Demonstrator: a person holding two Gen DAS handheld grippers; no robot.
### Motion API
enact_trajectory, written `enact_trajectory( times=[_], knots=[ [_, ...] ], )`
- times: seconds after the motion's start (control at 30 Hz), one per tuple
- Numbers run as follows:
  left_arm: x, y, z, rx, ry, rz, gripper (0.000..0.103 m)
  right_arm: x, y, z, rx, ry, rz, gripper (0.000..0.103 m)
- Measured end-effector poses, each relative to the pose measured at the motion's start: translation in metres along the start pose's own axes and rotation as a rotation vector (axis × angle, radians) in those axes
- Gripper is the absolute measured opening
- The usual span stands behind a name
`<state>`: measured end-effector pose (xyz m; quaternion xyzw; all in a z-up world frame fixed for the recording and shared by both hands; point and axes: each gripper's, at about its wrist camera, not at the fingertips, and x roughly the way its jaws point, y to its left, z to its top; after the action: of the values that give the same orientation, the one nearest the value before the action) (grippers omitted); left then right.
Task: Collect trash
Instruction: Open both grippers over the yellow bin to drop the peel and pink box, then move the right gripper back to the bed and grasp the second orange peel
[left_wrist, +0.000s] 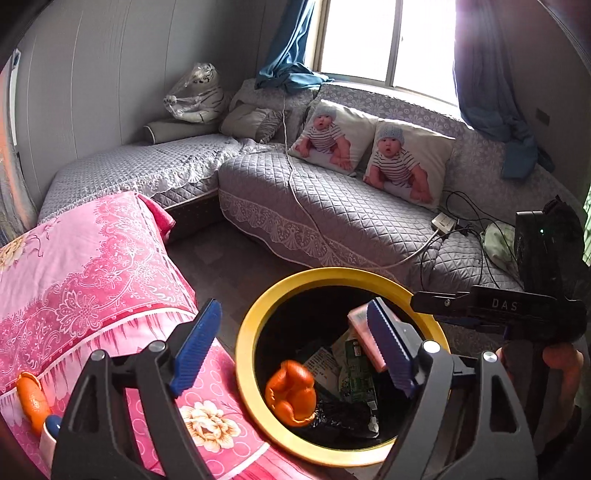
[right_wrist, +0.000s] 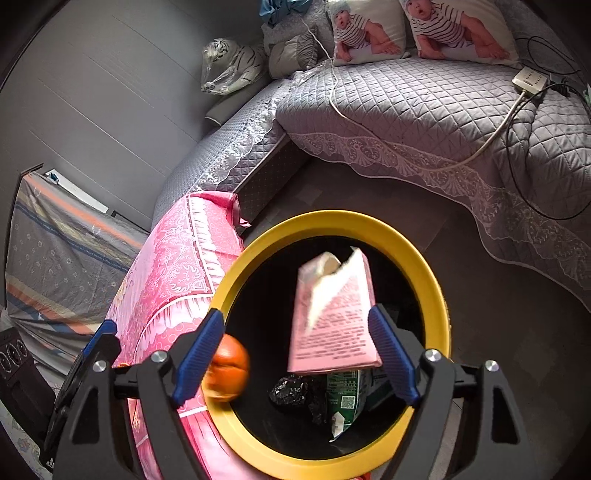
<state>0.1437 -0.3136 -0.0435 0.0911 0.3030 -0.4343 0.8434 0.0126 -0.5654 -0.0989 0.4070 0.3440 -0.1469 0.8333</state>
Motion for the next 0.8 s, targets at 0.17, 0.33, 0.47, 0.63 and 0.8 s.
enact_trajectory(
  times=[0.17, 0.33, 0.47, 0.63, 0.8],
  knots=[
    [-0.014, 0.018, -0.005, -0.027, 0.001, 0.021, 0.091, -0.002, 0.006, -0.003, -0.016, 0.008, 0.023, 0.077],
    [-0.056, 0.053, -0.017, -0.072, -0.040, 0.063, 0.093, -0.003, 0.046, -0.009, -0.126, 0.014, 0.080, 0.077],
    [-0.107, 0.100, -0.039, -0.130, -0.075, 0.143, 0.094, 0.008, 0.102, -0.024, -0.279, 0.062, 0.163, 0.077],
    [-0.177, 0.160, -0.087, -0.240, -0.099, 0.317, 0.095, 0.042, 0.198, -0.073, -0.545, 0.209, 0.279, 0.077],
    [-0.234, 0.205, -0.134, -0.395, -0.101, 0.429, 0.095, 0.080, 0.290, -0.131, -0.765, 0.339, 0.323, 0.077]
  ],
)
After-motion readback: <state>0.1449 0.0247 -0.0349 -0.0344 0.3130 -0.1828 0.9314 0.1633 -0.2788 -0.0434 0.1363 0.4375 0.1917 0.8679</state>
